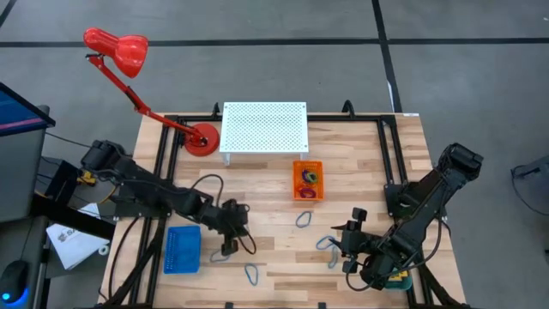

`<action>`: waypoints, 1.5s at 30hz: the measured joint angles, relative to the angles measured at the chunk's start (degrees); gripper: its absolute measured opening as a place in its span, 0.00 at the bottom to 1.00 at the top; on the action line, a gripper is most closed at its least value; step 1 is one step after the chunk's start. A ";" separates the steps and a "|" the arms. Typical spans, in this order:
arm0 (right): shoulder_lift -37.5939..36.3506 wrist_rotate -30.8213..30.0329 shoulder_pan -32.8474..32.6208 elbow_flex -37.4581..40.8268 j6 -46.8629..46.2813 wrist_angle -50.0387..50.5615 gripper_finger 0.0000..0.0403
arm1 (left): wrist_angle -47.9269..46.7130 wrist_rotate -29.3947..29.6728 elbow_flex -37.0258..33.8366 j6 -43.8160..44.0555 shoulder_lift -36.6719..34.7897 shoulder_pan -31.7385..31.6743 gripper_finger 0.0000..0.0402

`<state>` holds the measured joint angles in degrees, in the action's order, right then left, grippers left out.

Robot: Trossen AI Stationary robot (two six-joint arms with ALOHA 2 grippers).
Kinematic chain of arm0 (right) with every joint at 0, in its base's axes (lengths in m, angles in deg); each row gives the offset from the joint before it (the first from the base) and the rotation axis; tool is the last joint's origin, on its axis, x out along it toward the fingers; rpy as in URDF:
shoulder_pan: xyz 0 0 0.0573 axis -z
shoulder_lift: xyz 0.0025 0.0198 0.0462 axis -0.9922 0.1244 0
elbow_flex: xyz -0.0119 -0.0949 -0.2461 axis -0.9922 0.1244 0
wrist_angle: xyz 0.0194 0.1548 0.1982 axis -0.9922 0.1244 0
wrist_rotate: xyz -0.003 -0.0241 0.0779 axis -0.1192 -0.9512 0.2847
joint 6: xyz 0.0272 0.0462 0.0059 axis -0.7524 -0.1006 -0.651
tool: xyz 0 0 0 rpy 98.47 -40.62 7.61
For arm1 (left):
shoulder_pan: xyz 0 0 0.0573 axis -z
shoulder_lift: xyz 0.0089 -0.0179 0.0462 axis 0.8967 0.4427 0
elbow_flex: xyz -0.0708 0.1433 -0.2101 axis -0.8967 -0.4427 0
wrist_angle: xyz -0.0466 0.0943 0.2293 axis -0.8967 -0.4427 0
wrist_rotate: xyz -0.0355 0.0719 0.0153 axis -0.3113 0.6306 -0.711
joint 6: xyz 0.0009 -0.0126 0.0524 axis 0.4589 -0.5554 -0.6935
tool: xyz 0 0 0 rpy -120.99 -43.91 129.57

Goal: Pick & Place Office Desk Supplies
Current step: Put the blue rubber band into the blue bin

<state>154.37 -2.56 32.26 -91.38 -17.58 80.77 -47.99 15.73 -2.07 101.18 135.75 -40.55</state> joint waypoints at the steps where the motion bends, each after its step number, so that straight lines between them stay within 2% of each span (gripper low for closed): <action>1: 0.00 0.01 0.01 0.00 0.02 0.02 0.39 | 0.53 -1.76 0.00 0.15 -0.69 0.00 0.00; 5: 0.00 0.01 -0.01 0.00 0.01 0.03 0.39 | -0.05 -9.40 -0.04 4.96 -3.00 0.74 0.00; 9: 0.00 0.01 -0.01 0.00 0.01 0.04 0.39 | -5.38 -17.24 -0.04 13.54 -4.03 3.20 0.00; 14: 0.00 0.01 -0.01 0.00 -0.20 0.04 0.39 | -12.00 -21.66 -0.04 24.74 -5.87 8.42 0.00; 19: 0.00 0.00 0.00 0.00 -0.44 0.03 0.39 | -17.24 -18.97 -0.04 36.62 -10.68 15.24 0.00; 25: 0.00 0.00 0.01 0.00 -0.46 0.00 0.39 | -27.22 -8.47 -0.02 46.82 -14.91 22.87 0.00; 28: 0.00 0.00 0.01 0.00 -0.46 -0.21 0.39 | -31.05 -6.23 -0.02 49.09 -13.77 23.93 0.00; 34: 0.00 0.01 0.01 0.00 -0.50 -0.40 0.39 | -31.62 -5.20 -0.02 49.94 -10.32 24.02 0.01; 38: 0.00 0.01 0.01 0.00 -0.55 -0.39 0.39 | -32.44 -5.21 -0.02 50.54 -9.03 24.02 0.08; 45: 0.00 -0.01 0.01 0.00 -0.55 -0.41 0.39 | -35.20 -6.65 -0.02 51.84 -9.00 24.02 0.29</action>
<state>154.37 -2.57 32.27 -91.38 -18.12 80.36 -83.19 9.08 -2.08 153.03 126.75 -16.53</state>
